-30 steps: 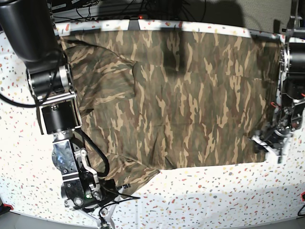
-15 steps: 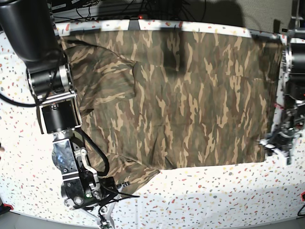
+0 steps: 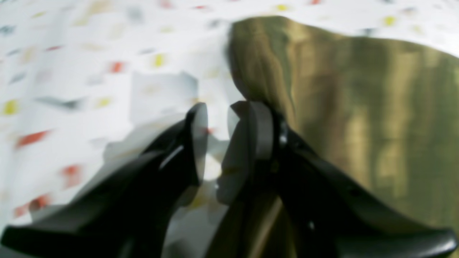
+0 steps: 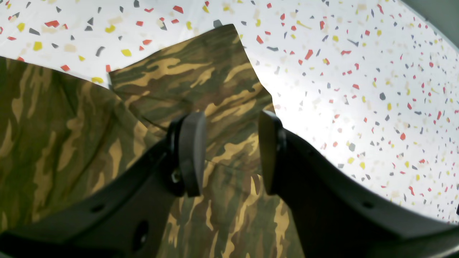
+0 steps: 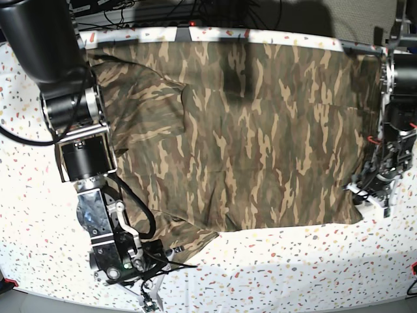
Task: Fold the T-shirt properly
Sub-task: 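Lift the held hem corners with both grippers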
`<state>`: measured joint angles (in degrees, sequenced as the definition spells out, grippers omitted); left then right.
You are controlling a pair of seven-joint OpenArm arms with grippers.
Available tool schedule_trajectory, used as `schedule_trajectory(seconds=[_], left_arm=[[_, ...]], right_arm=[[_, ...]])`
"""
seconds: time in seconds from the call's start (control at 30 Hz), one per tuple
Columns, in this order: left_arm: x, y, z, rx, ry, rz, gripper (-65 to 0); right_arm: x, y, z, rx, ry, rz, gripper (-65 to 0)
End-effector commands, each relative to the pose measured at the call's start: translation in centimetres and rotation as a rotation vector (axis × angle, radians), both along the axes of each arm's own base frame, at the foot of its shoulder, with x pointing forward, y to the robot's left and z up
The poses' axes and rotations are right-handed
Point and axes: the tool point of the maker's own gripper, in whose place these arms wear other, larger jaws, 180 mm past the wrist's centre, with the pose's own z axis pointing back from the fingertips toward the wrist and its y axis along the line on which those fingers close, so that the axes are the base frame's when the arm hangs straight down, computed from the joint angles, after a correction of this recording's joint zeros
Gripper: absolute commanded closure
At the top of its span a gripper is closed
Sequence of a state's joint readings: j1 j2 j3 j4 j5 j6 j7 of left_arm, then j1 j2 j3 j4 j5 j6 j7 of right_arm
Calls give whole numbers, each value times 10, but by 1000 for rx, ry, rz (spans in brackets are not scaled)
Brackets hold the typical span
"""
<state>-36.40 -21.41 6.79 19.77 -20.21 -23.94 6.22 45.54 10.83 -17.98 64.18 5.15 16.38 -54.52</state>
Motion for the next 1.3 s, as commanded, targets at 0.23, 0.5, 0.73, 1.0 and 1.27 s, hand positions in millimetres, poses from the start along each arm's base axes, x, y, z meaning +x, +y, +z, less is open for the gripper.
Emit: schedule_trajectory(seconds=[0.23, 0.5, 0.73, 1.0, 1.27], left_arm=[[27, 12, 37, 15, -48, -7, -180], [42, 22, 62, -20, -106, 31, -180], [40, 21, 60, -22, -101, 28, -180], [30, -10, 57, -202, -77, -62, -180], [34, -10, 64, -237, -110, -46, -180]], right_arm=[[12, -1, 31, 8, -73, 1, -246], [13, 0, 32, 10, -80, 4, -246], [13, 0, 32, 9, -77, 3, -246], [12, -1, 31, 7, -71, 1, -246], [12, -1, 31, 7, -72, 1, -246]])
